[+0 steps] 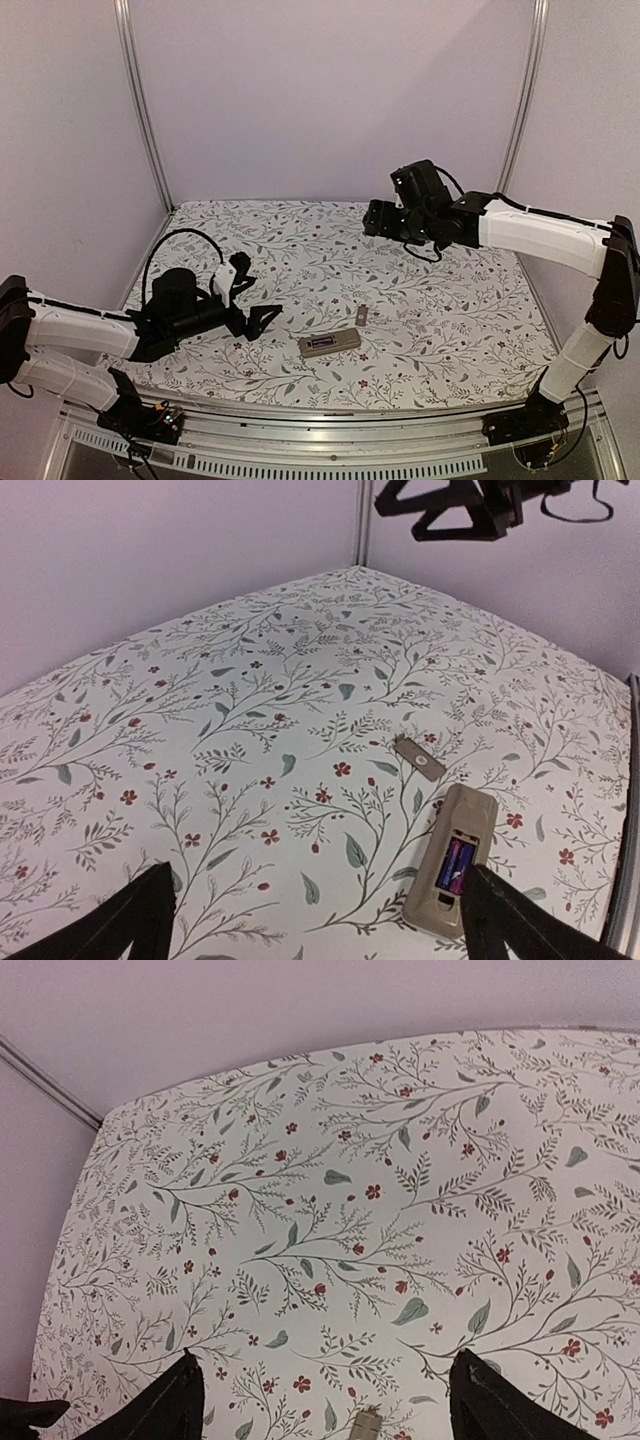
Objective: Load the batteries into the remote control
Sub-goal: Pick up the battery cover at the center of the board.
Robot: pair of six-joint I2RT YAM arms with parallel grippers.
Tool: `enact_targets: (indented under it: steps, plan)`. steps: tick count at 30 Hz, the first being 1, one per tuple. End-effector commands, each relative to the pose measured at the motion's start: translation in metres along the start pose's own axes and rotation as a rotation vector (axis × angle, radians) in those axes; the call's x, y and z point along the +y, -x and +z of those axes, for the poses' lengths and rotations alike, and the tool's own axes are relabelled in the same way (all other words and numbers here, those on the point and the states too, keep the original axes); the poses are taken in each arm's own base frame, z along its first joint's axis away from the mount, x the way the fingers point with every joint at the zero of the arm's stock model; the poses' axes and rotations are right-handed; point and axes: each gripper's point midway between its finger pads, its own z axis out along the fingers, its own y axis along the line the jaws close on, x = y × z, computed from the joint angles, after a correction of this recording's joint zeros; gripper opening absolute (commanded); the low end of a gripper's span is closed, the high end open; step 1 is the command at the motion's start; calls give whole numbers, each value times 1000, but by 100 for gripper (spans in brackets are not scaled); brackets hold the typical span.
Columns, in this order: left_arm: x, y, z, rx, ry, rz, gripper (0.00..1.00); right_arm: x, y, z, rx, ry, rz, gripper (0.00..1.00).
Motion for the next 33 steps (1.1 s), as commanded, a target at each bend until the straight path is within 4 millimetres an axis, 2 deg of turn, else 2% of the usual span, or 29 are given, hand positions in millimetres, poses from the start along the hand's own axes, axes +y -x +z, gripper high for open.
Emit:
enact_targets:
  steps: [1, 4, 7, 12, 15, 17, 19, 22, 24, 27, 28, 30, 32, 33]
  plan:
    - [41, -6, -23, -66, 177, -220, 100, -55, -104, 15, 364, -370, 54, 86]
    - [57, -9, -34, -106, 186, -320, 98, -46, -127, 27, 433, -433, 14, 86]
    - [64, -3, -39, -144, 215, -273, 97, -37, -150, 46, 519, -410, -2, 75]
    - [58, 3, -42, -164, 158, -284, 94, -30, -173, 64, 586, -395, 33, 72]
    - [55, 3, -41, -175, 140, -285, 93, -28, -175, 72, 594, -406, 23, 71]
    - [53, 3, -41, -171, 127, -284, 93, -35, -172, 74, 587, -463, -8, 63]
    - [51, 1, -40, -164, 116, -285, 93, -40, -178, 81, 599, -495, -31, 60]
    - [51, 1, -40, -166, 114, -280, 92, -31, -185, 91, 625, -432, -68, 50]
    - [51, 2, -41, -172, 116, -269, 92, -25, -177, 93, 605, -383, -193, 44]
    - [50, 4, -42, -180, 110, -252, 92, -18, -149, 91, 507, -290, -423, 47]
    - [49, 4, -42, -182, 105, -250, 92, 6, -131, 87, 458, -155, -505, 51]
    - [46, 3, -41, -179, 90, -246, 92, 39, -120, 73, 444, 75, -612, 60]
    - [45, 2, -41, -176, 81, -244, 92, 48, -120, 62, 479, 198, -723, 71]
    - [45, 2, -40, -174, 81, -240, 92, 43, -124, 63, 499, 209, -778, 79]
